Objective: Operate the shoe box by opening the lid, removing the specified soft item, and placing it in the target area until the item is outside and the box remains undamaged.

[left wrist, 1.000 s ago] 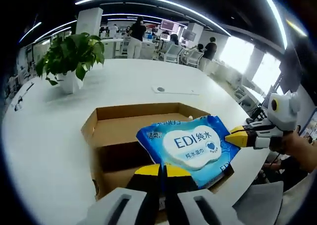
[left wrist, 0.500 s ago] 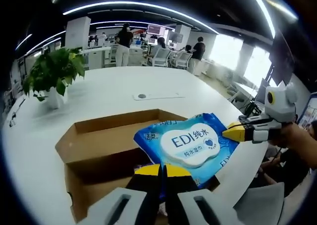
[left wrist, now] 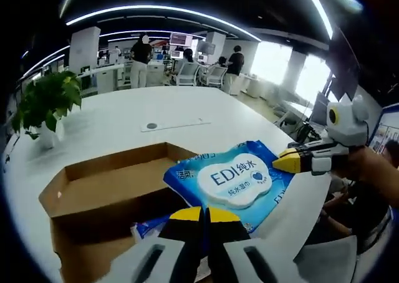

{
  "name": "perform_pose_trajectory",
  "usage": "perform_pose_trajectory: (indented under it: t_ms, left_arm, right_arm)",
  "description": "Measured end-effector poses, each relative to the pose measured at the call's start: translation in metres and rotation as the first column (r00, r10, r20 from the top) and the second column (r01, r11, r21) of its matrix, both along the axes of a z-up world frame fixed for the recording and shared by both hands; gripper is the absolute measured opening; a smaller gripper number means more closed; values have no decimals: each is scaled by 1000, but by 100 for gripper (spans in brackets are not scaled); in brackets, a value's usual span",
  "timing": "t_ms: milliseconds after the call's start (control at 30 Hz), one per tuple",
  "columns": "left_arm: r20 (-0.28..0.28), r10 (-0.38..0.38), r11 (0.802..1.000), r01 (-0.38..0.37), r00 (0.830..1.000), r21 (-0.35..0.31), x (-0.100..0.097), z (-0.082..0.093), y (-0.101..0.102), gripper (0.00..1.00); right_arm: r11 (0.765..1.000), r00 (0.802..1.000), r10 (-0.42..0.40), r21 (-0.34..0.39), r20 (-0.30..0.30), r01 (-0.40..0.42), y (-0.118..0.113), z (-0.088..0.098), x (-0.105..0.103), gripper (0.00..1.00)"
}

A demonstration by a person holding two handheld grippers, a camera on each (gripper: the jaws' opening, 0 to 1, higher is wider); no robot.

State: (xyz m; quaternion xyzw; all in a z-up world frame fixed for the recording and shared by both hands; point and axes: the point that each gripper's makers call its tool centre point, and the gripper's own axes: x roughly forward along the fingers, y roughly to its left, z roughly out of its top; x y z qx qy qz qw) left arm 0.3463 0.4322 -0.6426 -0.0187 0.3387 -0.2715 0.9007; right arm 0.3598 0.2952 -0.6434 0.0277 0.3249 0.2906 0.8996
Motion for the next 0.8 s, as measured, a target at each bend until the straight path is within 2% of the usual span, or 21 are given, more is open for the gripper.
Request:
perform_pose_trajectory:
  t_ms: [467,800]
  left_arm:
    - [27,-83,996,84,996,-16,12,-4,-55,0]
    - [11,-124,992,124,992,3,25,-17,-73,0]
  right_arm:
    - [994,994,-108,-2,-4,108,-55,-10,3,0]
    - [990,990,-138,-23,-20,138,-71,-24,13,0]
